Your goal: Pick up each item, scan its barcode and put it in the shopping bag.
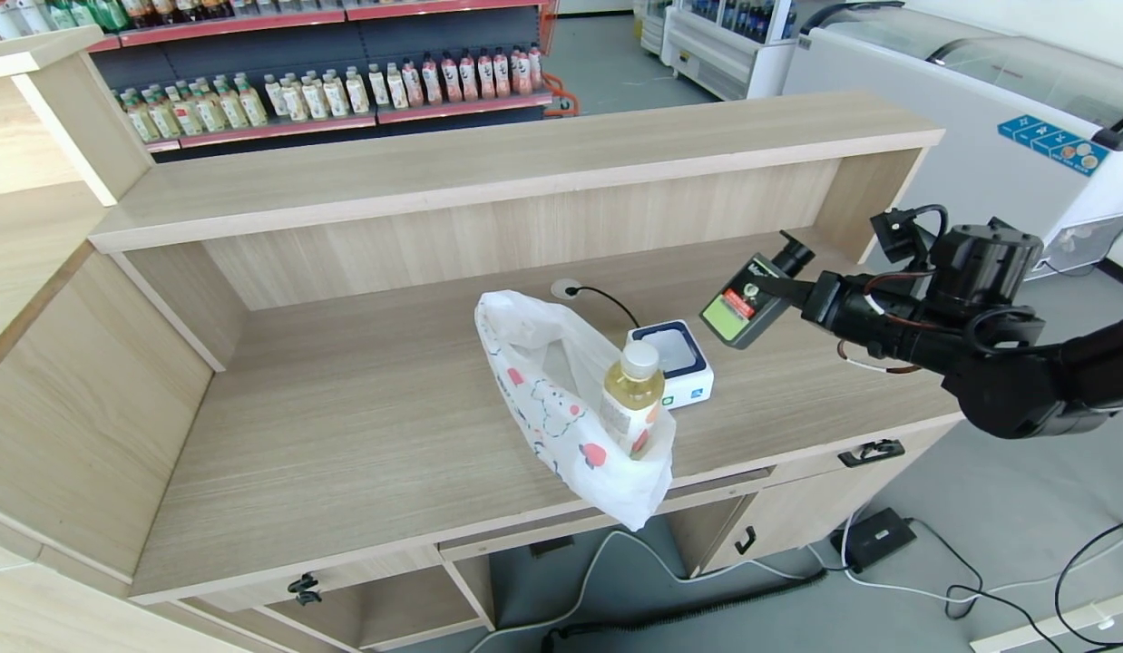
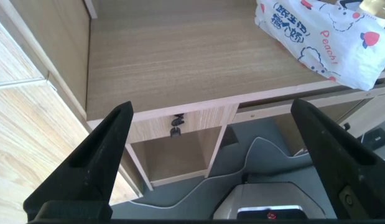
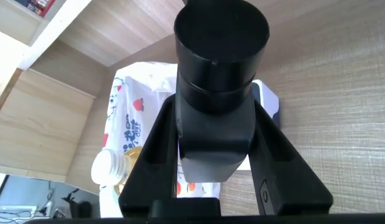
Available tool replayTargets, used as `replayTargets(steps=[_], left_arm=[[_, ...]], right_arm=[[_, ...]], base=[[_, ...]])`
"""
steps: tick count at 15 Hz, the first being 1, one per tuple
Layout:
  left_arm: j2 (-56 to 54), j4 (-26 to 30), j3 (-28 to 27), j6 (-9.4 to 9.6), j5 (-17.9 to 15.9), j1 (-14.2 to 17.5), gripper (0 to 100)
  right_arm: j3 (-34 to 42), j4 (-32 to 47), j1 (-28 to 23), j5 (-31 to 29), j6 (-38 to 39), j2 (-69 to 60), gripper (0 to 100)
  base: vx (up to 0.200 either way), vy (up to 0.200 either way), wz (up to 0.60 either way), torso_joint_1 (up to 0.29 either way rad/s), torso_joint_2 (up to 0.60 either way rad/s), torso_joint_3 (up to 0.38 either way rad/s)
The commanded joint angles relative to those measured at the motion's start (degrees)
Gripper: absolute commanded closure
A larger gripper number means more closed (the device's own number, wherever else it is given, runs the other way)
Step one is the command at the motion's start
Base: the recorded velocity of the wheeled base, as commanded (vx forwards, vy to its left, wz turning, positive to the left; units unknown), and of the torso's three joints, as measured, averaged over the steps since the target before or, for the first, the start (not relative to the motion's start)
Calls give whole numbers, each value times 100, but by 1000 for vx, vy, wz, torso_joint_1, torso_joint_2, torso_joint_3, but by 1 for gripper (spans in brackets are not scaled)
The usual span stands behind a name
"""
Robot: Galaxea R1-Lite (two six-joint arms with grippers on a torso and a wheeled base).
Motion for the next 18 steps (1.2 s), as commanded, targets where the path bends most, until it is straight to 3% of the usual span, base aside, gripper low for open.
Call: replayTargets(steps=[1,18], left_arm=[[-2,-1,-2,-1,1,-2,0],[-2,-1,-2,-1,1,-2,0]], right_arm=[[-186,7,-7,30,3,199,100],[-467,-2,2,372,-244,700,100]], base=[[0,0,0,0,0,0],[0,0,0,0,0,0]])
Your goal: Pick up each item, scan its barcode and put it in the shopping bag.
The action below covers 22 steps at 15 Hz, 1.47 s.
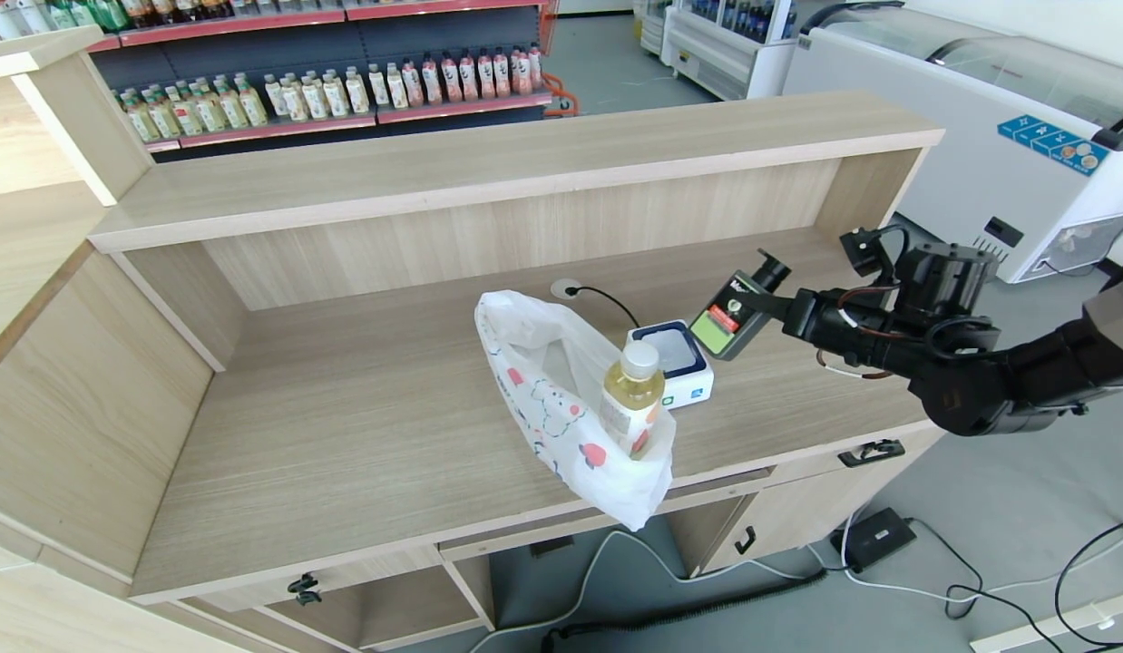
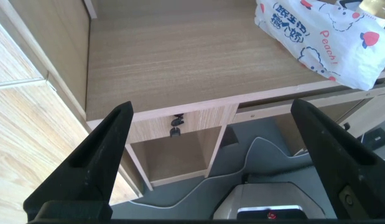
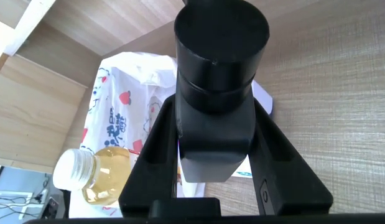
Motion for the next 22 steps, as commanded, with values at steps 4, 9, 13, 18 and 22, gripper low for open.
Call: replayTargets(steps=[4,9,13,18,22], left_arm=[[-2,-1,-2,-1,1,0,0],[-2,-1,-2,-1,1,0,0],[-2,-1,-2,-1,1,0,0],[-2,-1,-2,-1,1,0,0],[-2,-1,-2,-1,1,0,0]], right_arm=[[-82,-24,16,14,1,85,100],[-170,-24,16,50,-51,147,100],[-241,-24,-37,6,-341,-99,100],[674,336,-1373,6,-3277,-1962,100],[1359,406,-2358,-21,-4156,-2718,100]], base=[[0,0,0,0,0,0],[0,0,0,0,0,0],[0,0,0,0,0,0],[0,0,0,0,0,0],[0,0,0,0,0,0]])
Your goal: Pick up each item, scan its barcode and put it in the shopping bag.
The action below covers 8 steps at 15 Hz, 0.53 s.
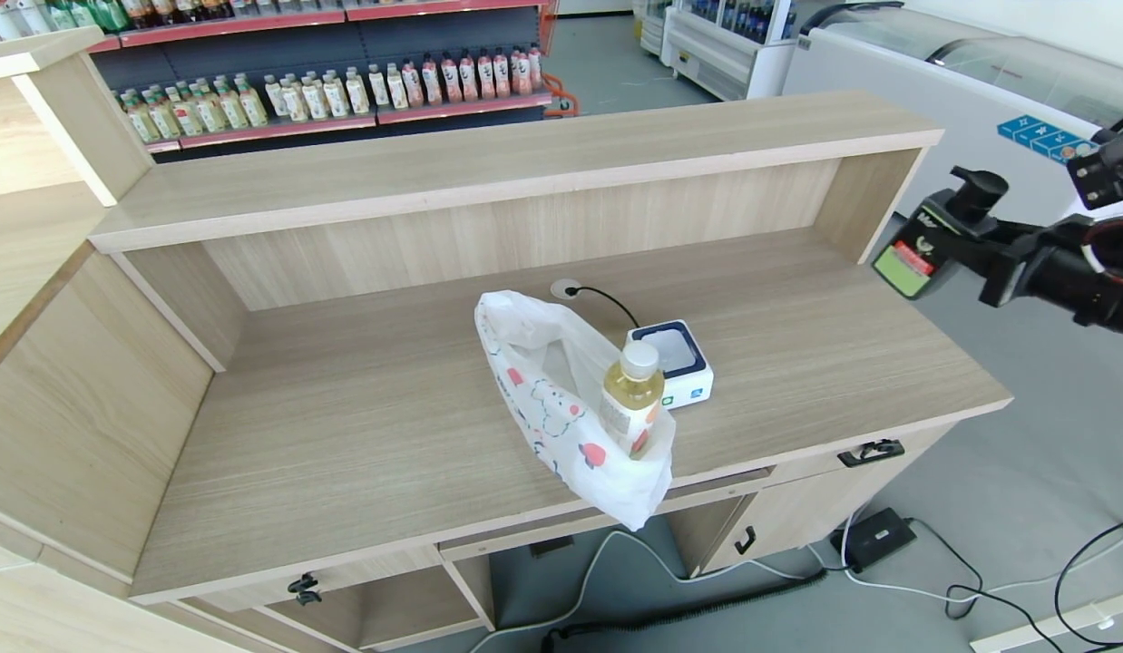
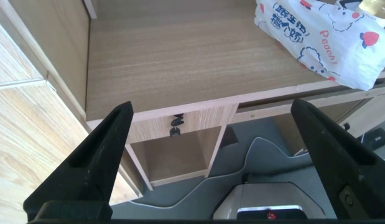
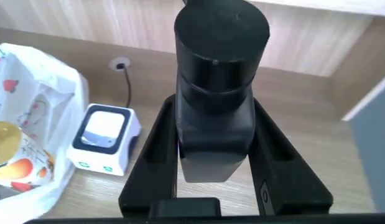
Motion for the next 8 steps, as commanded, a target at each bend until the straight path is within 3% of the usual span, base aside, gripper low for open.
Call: replayTargets(steps=[1,3,6,8], left_arm=[[-2,-2,-2,-1,1,0,0],[-2,-2,-2,-1,1,0,0],[-2,-2,-2,-1,1,0,0],[-2,6,-2,-1,1,0,0]], right_arm=[[584,10,-752,-6,-1012,-600,100],[698,28,-971,29,-1706,-644,100],[698,19,-866,99,-1548,-574,100],[769,-306,-761,864,-1496,-591,100]], base=[[0,0,0,0,0,0],[0,0,0,0,0,0],[0,0,0,0,0,0],[0,0,0,0,0,0]])
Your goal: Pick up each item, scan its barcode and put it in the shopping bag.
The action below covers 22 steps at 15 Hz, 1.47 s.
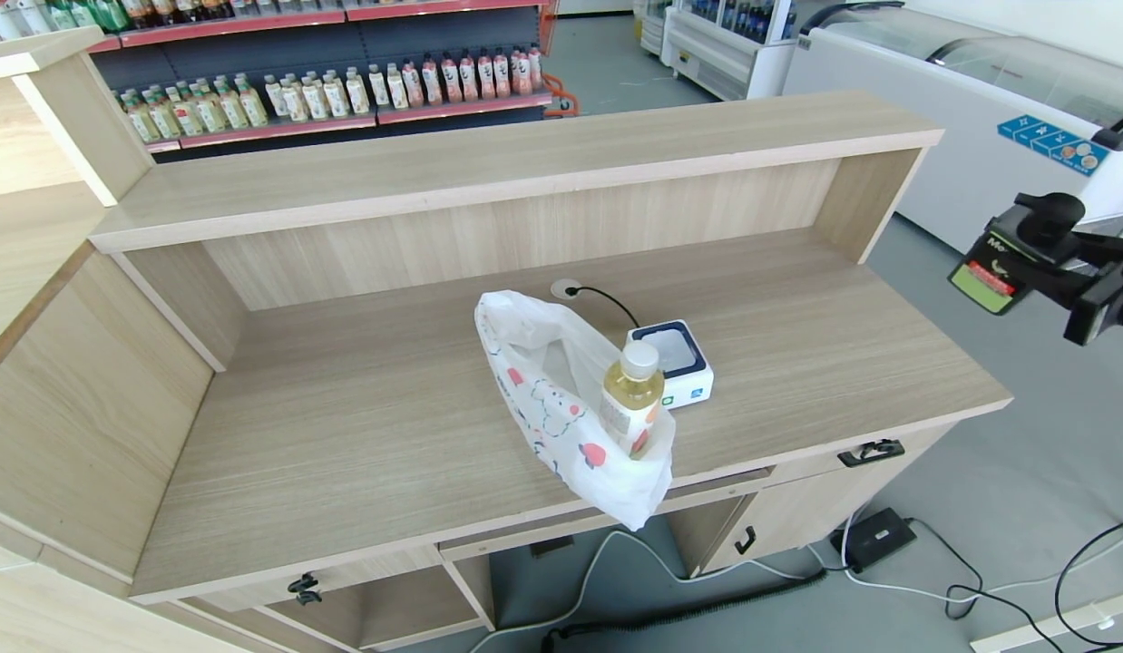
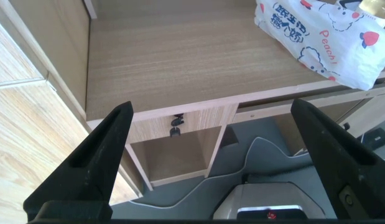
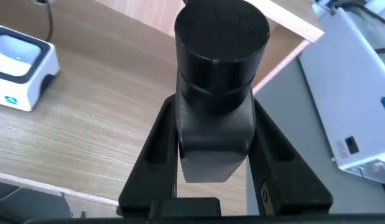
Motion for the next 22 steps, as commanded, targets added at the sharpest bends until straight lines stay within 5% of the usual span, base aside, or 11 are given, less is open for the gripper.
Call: replayTargets(steps=[1,3,5,7,22], left_arm=[[-2,-2,-2,-1,1,0,0],[-2,-2,-2,-1,1,0,0],[-2,-2,-2,-1,1,0,0],[-2,-2,-2,-1,1,0,0],[-2,-2,-2,-10,10,0,0]], right_arm=[[111,-190,127,95,74,-35,100],[322,-620,777,-415,883,-184,100],[76,-647,1665,-1663,1551,-114,100],[-188,-647,2034,-2295,1691,185,100],[-223,-647,1788,-2295,1735,546,100]], base=[[0,0,0,0,0,0],[0,0,0,0,0,0],[0,0,0,0,0,0],[0,0,0,0,0,0],[0,0,0,0,0,0]])
